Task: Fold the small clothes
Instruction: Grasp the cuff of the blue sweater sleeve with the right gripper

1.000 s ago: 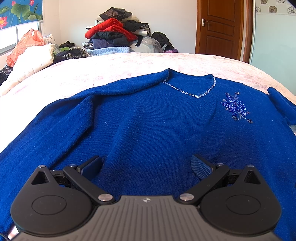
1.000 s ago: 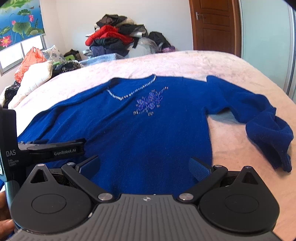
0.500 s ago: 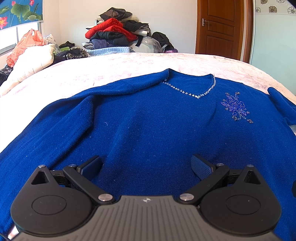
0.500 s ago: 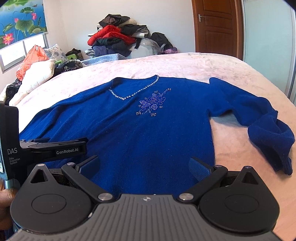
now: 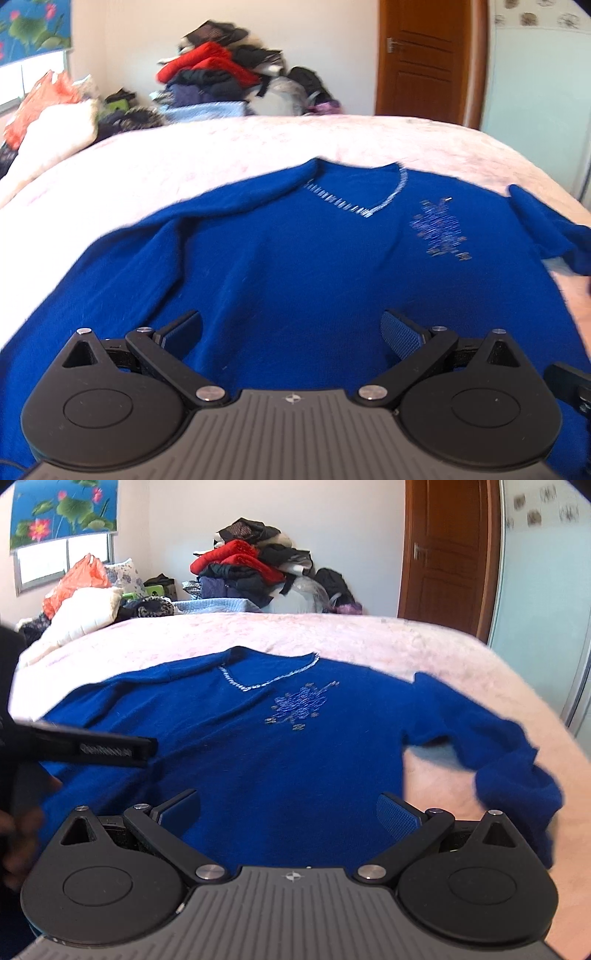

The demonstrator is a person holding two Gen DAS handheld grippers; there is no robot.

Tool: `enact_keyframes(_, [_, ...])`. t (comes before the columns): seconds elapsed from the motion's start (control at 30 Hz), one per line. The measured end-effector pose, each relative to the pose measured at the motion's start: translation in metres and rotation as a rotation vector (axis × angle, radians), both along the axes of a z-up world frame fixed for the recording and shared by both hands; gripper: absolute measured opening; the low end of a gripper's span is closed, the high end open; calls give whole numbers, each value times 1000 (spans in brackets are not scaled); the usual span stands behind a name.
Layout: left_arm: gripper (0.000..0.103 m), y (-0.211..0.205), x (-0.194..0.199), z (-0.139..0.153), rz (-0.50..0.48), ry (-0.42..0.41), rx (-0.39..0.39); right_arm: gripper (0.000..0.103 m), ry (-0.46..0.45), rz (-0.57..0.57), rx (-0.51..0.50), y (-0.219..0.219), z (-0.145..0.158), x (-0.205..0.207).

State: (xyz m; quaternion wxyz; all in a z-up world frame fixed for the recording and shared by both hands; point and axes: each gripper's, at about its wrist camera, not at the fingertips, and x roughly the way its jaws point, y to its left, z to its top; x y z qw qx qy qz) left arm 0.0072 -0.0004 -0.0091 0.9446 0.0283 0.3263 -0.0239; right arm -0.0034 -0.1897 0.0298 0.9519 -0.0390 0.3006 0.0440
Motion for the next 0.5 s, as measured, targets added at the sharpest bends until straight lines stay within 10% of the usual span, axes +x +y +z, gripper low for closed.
enact_keyframes(0.13, [103,-14,-6,15,-68,-11,43,94,-36,-115,-61,-34,4,-8])
enact_keyframes(0.33, [103,-13,-12,18,-134,29,-93,84,-2,-292,-294,-96,-11,-13])
enact_keyframes(0.5, [103,-14,-12,14,-141,59,-120,47,74,-267,-213,-132,-33,13])
